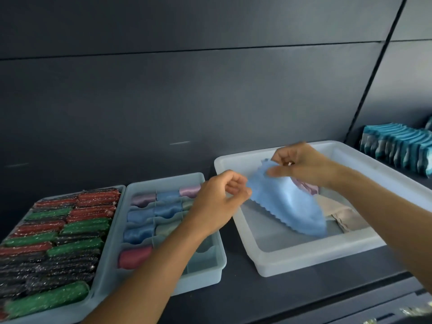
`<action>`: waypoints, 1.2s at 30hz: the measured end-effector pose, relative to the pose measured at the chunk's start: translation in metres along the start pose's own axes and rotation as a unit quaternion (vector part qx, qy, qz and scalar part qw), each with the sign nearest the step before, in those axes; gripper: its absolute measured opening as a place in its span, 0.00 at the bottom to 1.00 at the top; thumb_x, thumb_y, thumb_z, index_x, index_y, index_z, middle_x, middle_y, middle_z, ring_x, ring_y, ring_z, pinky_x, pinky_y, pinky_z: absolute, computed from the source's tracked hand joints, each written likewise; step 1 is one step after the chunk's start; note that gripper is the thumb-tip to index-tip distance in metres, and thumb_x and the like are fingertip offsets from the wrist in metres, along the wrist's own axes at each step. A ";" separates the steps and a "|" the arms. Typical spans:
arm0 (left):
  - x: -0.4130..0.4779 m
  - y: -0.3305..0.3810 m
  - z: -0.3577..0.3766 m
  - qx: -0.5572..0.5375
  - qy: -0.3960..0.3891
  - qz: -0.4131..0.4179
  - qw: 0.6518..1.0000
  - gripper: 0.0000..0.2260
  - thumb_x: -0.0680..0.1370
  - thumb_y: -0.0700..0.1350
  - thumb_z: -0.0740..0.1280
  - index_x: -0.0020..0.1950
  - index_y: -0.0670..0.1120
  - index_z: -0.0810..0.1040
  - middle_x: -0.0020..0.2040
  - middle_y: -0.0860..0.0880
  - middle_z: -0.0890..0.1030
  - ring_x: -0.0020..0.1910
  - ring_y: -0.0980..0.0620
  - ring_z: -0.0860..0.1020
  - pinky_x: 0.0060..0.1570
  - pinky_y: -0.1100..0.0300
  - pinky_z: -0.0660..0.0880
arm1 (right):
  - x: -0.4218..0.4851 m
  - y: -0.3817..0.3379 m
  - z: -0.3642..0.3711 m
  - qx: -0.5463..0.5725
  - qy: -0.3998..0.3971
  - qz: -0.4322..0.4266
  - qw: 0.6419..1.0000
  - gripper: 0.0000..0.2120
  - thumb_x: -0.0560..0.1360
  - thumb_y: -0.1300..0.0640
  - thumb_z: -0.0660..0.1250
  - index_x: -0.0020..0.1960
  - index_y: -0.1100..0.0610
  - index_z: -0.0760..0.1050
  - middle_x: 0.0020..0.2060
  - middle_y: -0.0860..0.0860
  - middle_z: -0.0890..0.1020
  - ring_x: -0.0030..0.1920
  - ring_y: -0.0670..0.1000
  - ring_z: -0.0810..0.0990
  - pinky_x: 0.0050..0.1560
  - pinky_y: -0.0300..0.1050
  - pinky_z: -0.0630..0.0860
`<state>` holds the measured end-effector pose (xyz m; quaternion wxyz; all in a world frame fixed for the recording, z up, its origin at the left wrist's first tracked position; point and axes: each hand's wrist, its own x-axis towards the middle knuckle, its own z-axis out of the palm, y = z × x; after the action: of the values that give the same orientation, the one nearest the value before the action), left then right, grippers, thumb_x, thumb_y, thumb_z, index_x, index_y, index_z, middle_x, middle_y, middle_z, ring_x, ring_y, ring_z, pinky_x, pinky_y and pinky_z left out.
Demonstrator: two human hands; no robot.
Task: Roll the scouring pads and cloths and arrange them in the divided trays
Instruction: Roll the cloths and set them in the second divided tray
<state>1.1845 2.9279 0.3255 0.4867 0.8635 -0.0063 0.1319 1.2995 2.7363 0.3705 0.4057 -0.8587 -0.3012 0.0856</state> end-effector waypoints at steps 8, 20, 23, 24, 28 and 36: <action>0.010 0.039 -0.034 -0.192 0.178 0.000 0.965 0.06 0.75 0.44 0.72 0.51 0.47 0.79 0.43 0.52 0.82 0.37 0.60 0.79 0.30 0.68 0.73 | 0.001 -0.068 -0.003 0.163 0.082 -0.104 0.978 0.10 0.75 0.59 0.70 0.37 0.63 0.78 0.28 0.56 0.74 0.30 0.53 0.68 0.33 0.43 0.66; 0.001 0.061 -0.068 -0.332 0.101 -0.002 0.938 0.10 0.82 0.44 0.62 0.51 0.43 0.82 0.48 0.45 0.86 0.49 0.49 0.83 0.57 0.50 0.78 | -0.010 -0.122 0.038 0.363 0.224 -0.145 0.893 0.12 0.81 0.56 0.61 0.45 0.63 0.79 0.35 0.59 0.83 0.31 0.56 0.81 0.30 0.46 0.77; -0.003 0.058 -0.080 -0.327 0.100 -0.004 0.940 0.10 0.82 0.46 0.62 0.47 0.45 0.82 0.44 0.48 0.85 0.43 0.50 0.83 0.48 0.51 0.75 | -0.007 -0.109 0.045 0.343 0.324 -0.097 0.876 0.11 0.75 0.49 0.69 0.49 0.57 0.78 0.40 0.50 0.82 0.37 0.47 0.79 0.35 0.39 0.73; -0.004 0.059 -0.084 -0.322 0.095 -0.003 0.942 0.11 0.82 0.47 0.62 0.47 0.46 0.82 0.43 0.48 0.85 0.43 0.49 0.82 0.47 0.49 0.73 | -0.005 -0.105 0.048 0.328 0.295 -0.063 0.895 0.19 0.71 0.42 0.71 0.54 0.55 0.78 0.45 0.48 0.83 0.43 0.46 0.80 0.40 0.39 0.74; -0.006 0.064 -0.103 -0.345 0.068 0.004 0.936 0.10 0.82 0.46 0.62 0.52 0.45 0.82 0.49 0.46 0.86 0.49 0.49 0.84 0.54 0.50 0.78 | -0.007 -0.107 0.052 0.394 -0.012 0.020 0.919 0.28 0.66 0.33 0.68 0.56 0.52 0.80 0.51 0.47 0.84 0.51 0.47 0.83 0.50 0.44 0.78; -0.014 0.056 -0.133 -0.209 0.131 0.049 0.968 0.13 0.79 0.47 0.67 0.50 0.36 0.82 0.49 0.39 0.84 0.50 0.40 0.83 0.56 0.42 0.78 | 0.003 -0.127 0.058 0.505 0.072 -0.078 0.857 0.17 0.66 0.59 0.72 0.54 0.62 0.79 0.47 0.55 0.85 0.45 0.54 0.84 0.44 0.45 0.80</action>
<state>1.1339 3.0088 0.4347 0.6459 0.7164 -0.0122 0.2633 1.2224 2.8382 0.4277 0.8093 -0.5135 -0.2525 0.1322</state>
